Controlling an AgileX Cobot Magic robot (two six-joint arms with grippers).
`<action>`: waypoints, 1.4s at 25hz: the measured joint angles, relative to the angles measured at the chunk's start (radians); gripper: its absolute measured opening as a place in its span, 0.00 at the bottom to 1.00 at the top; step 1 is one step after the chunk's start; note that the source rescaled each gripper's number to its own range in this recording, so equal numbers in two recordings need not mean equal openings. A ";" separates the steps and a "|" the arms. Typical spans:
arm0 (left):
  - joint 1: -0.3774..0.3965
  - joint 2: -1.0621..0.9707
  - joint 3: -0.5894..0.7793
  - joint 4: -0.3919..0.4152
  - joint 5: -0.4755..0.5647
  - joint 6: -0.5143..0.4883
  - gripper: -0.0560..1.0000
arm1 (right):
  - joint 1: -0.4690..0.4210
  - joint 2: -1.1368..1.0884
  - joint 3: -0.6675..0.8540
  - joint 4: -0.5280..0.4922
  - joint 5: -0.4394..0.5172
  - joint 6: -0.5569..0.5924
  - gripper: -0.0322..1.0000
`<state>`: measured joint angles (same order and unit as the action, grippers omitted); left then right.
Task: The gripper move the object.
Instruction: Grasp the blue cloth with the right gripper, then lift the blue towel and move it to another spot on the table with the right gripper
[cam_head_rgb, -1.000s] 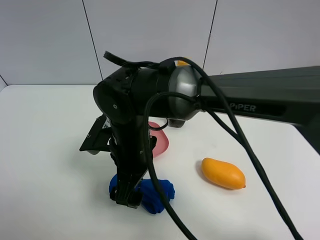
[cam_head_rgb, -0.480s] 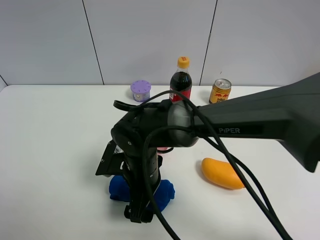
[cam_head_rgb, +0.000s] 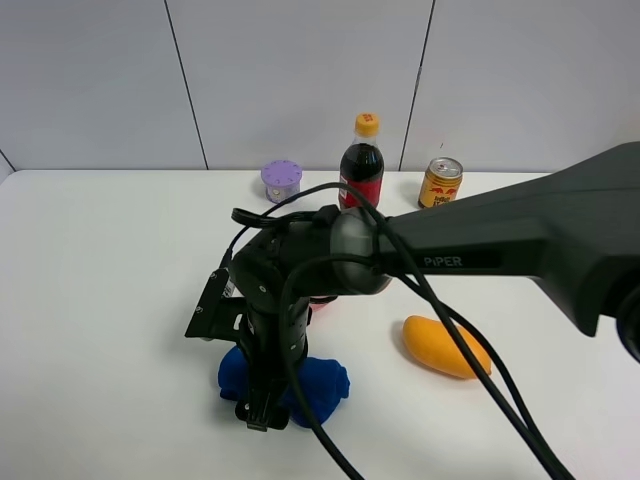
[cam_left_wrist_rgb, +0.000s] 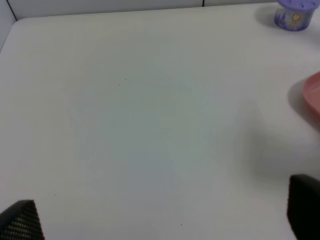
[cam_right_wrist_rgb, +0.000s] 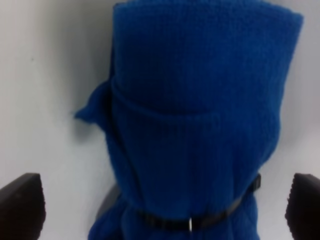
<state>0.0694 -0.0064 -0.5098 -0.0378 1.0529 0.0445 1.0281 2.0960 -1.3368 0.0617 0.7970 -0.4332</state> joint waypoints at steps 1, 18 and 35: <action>0.000 0.000 0.000 0.000 0.000 0.000 1.00 | 0.000 0.004 0.000 -0.001 -0.010 0.000 0.93; 0.000 0.000 0.000 0.000 0.000 0.000 1.00 | -0.003 0.042 0.000 0.035 -0.043 0.000 0.17; 0.000 0.000 0.000 0.000 0.000 0.000 1.00 | -0.003 0.009 0.000 0.032 0.024 0.001 0.03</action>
<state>0.0694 -0.0064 -0.5098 -0.0378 1.0529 0.0445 1.0247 2.1049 -1.3368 0.0935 0.8215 -0.4325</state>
